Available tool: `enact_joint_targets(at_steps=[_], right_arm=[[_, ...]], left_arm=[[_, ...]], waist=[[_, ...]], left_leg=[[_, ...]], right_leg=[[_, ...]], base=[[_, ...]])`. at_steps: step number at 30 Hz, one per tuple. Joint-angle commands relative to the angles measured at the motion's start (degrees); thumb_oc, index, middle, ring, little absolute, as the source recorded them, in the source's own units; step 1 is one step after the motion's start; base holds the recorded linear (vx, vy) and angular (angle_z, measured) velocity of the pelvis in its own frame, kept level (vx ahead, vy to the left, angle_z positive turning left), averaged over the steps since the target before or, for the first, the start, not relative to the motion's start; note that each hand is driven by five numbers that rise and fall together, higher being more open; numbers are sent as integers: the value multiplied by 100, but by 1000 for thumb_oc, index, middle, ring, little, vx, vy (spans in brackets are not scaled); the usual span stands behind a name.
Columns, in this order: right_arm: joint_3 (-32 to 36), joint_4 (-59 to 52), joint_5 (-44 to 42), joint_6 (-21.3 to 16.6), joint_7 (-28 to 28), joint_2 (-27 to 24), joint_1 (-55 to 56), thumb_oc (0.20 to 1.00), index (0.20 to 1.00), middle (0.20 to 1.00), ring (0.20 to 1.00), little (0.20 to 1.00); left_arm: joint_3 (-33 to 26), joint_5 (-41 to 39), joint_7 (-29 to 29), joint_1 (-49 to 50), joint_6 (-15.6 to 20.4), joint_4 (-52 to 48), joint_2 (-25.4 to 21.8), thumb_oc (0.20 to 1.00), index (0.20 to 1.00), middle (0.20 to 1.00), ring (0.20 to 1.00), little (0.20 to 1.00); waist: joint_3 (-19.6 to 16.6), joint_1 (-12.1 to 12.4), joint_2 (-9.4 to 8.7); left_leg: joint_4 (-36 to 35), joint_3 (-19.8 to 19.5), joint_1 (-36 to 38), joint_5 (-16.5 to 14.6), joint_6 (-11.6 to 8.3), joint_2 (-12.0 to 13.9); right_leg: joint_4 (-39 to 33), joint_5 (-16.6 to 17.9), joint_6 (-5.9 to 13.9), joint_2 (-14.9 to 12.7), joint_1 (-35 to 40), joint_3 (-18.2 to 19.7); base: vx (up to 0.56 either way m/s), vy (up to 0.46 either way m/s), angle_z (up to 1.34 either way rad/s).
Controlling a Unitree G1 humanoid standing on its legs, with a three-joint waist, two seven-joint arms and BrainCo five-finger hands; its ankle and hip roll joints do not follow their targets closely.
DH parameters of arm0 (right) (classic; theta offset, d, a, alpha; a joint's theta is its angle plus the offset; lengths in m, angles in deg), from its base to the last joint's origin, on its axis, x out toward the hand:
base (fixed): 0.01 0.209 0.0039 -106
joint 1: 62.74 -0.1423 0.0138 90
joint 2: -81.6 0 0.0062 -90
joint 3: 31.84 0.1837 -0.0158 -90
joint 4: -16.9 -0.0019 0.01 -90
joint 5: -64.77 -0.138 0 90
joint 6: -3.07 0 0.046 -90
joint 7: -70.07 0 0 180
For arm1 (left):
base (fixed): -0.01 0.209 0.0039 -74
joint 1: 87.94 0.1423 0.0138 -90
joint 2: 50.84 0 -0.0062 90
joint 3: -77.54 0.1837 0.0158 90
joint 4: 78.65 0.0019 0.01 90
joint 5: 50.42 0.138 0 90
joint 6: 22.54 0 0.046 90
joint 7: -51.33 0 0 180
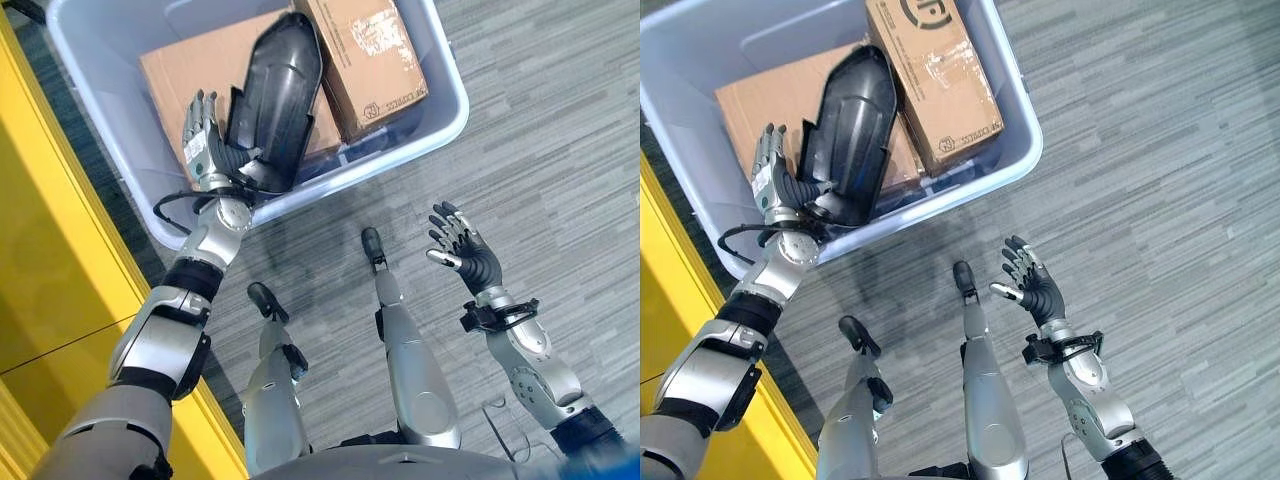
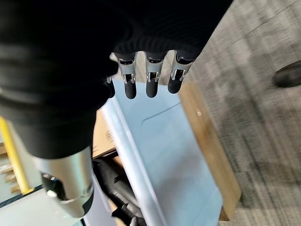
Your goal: Move parts from the plastic box to the shelf.
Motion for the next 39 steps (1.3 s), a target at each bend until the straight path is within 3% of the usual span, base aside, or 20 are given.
enact_joint_targets(at_steps=[1, 6, 9, 14, 15, 29, 39], right_arm=[[166, -346, -62, -284, -30, -159, 12, 1000, 1000, 1000, 1000, 1000], [116, -325, -112, -312, -52, -217, -3, 1000, 1000, 1000, 1000, 1000], [57, -292, -179, -279, -101, -321, 45, 1000, 1000, 1000, 1000, 1000], [62, -335, -255, -244, -205, -386, 124, 1000, 1000, 1000, 1000, 1000], [98, -377, -254, -234, -246, -423, 144, 1000, 1000, 1000, 1000, 1000], [191, -307, -315, -229, -343, -430, 235, 1000, 1000, 1000, 1000, 1000], [84, -303, -342, -184, -334, -419, 213, 1000, 1000, 1000, 1000, 1000]], left_arm=[[29, -188, -106, -340, 116, 294, -522, 1000, 1000, 1000, 1000, 1000], [251, -403, -10, -684, 139, 980, -493, 1000, 1000, 1000, 1000, 1000], [352, -1057, 289, -1213, 99, 2072, -447, 1000, 1000, 1000, 1000, 1000], [440, -1236, 571, -1431, 27, 2607, -618, 1000, 1000, 1000, 1000, 1000], [521, -1165, 693, -1450, -16, 2693, -640, 200, 200, 200, 200, 200], [675, -1037, 805, -1432, 95, 2463, -473, 200, 200, 200, 200, 200], [377, -1635, 876, -1155, 335, 2263, -222, 200, 200, 200, 200, 200]], waist=[[-6, 9, -152], [-3, -50, -158], [19, -135, -192], [19, -196, -209], [20, -205, -197], [-28, -180, -113], [-82, -96, -122]], left_leg=[[413, -618, 385, -401, -327, 366], [454, -624, 302, -398, -334, 378], [548, -627, 135, -405, -349, 419], [591, -658, 13, -420, -358, 442], [605, -674, -30, -419, -357, 445], [707, -810, -86, -497, -327, 378], [682, -908, 89, -484, -321, 355]], right_leg=[[971, -739, 257, -228, 8, -306], [1010, -731, 250, -179, -111, -265], [1084, -731, 228, -118, -277, -248], [1125, -741, 220, -74, -398, -242], [1147, -747, 216, -71, -441, -247], [1211, -794, 189, -92, -402, -289], [1174, -814, 182, -165, -83, -399]], base=[[0, -20, -4], [1, -3, -1], [7, -21, -3], [3, -7, -2], [7, -9, -3], [0, 0, 0], [-4, 9, 8]])
